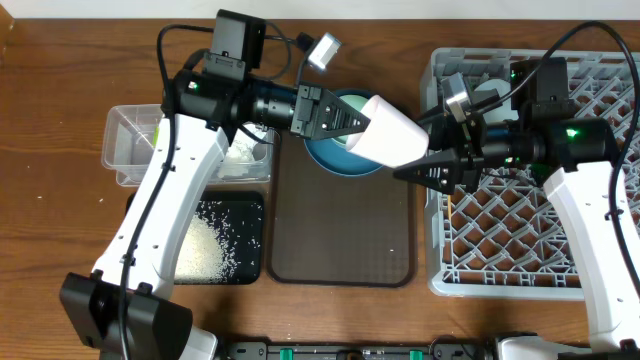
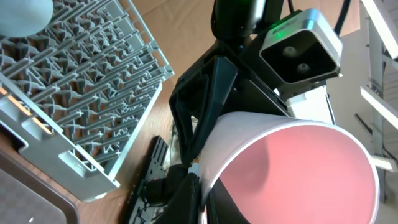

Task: Sort waste into correct bins and load items into the dishwasher rack
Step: 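Hand the pink cup from the left gripper to the right gripper, then carry the pink cup with the right gripper into the dish rack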

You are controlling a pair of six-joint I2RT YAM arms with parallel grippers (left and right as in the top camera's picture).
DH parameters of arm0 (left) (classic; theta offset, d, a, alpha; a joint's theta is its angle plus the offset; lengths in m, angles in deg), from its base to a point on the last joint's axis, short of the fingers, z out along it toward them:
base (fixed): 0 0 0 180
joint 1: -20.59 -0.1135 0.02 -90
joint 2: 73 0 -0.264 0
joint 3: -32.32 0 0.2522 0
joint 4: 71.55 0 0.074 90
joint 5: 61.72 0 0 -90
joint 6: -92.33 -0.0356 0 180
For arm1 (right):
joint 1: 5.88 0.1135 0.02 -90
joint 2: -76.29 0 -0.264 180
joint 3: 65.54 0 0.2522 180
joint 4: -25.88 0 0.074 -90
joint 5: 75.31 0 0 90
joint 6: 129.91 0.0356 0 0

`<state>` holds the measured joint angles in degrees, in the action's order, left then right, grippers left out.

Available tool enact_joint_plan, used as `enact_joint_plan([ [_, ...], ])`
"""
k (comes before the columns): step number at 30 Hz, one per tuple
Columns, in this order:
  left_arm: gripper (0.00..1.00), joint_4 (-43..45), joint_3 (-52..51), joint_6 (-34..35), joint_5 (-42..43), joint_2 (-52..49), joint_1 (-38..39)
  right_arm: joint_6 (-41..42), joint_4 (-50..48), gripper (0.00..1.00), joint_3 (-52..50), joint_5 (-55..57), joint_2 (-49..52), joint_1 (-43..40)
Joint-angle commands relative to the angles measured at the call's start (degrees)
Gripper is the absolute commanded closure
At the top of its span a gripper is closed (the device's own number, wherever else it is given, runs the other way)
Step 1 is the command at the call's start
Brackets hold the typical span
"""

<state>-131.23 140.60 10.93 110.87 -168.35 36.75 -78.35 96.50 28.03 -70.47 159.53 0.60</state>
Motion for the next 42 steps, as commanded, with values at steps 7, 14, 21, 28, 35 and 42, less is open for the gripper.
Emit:
enact_joint_plan([
  [7,0.93,0.0,0.2,-2.4,0.3,-0.1,0.7,5.2,-6.1,0.36,0.3,-4.1,-0.4,1.0],
  [14,0.93,-0.1,0.2,-3.1,0.3,-0.1,0.7,10.8,-11.1,0.36,0.3,-4.1,-0.4,1.1],
  [21,0.94,-0.1,0.2,-3.7,0.3,-0.1,0.7,10.7,-11.3,0.51,0.3,-4.1,-0.4,1.1],
  [28,0.91,-0.1,0.2,-3.7,0.3,-0.1,0.6,10.7,-12.6,0.59,0.3,-4.0,-0.4,1.1],
  [35,0.89,-0.1,0.2,-3.7,-5.9,-0.1,-1.1,10.8,-12.5,0.59,0.3,-3.5,-0.4,1.1],
  [42,0.77,-0.1,0.2,-3.7,-8.7,-0.1,-5.4,13.9,-12.2,0.62,0.3,2.4,-0.4,1.0],
])
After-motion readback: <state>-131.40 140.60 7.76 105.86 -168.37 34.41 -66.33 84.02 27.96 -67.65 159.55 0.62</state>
